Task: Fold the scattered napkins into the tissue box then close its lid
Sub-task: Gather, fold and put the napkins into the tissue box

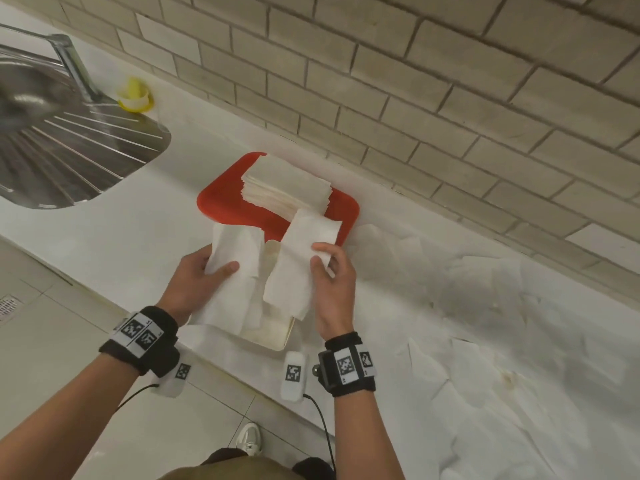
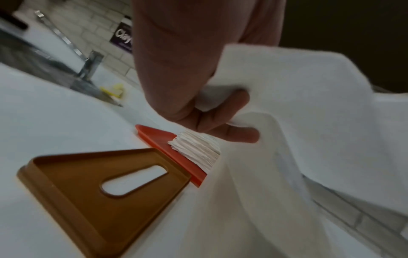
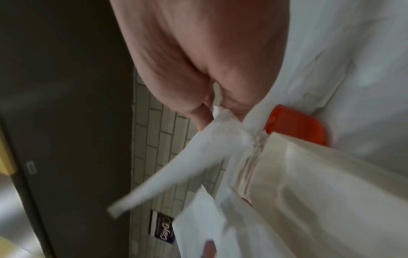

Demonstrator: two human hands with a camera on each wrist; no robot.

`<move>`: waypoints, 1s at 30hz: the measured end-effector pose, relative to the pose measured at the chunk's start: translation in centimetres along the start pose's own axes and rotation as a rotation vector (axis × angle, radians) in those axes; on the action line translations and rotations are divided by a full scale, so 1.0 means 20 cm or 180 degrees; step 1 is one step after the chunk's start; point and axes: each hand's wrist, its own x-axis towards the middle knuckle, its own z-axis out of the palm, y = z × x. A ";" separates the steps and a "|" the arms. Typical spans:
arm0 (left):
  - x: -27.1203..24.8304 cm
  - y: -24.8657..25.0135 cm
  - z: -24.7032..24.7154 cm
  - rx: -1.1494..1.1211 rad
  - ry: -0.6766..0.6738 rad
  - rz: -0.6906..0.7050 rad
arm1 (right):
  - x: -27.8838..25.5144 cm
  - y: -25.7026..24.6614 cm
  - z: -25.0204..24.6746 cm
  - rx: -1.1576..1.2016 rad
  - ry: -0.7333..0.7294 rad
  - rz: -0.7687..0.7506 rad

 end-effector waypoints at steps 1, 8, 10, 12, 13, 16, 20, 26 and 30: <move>0.00 0.00 0.00 -0.0040 -0.0062 -0.0039 | 0.00 0.03 0.05 -0.0187 -0.0086 0.0123; -0.01 0.05 -0.13 -0.0284 -0.0039 0.0161 | -0.06 0.10 0.32 -0.2358 -0.1403 0.0665; -0.02 0.09 -0.17 -0.0382 -0.0158 0.0220 | -0.08 0.10 0.35 -0.2618 -0.1338 0.0522; -0.04 0.14 -0.18 -0.0580 -0.0304 0.0276 | -0.09 0.10 0.34 -0.2779 -0.1151 0.0234; -0.05 0.16 -0.18 -0.0736 -0.0359 0.0275 | -0.09 0.09 0.32 -0.2797 -0.0999 0.0006; -0.08 0.20 -0.15 -0.1077 -0.0465 0.0260 | -0.10 -0.01 0.26 -0.1643 -0.0504 -0.0442; -0.07 0.20 -0.08 -0.1033 -0.0513 0.0304 | -0.12 -0.12 0.25 0.0421 -0.0822 0.0369; -0.02 0.17 -0.04 -0.0416 -0.0170 0.0430 | -0.14 -0.03 0.23 0.0324 -0.0461 0.0208; -0.02 0.17 -0.03 -0.0671 -0.0230 0.0242 | -0.14 0.00 0.21 0.0888 -0.0522 0.0705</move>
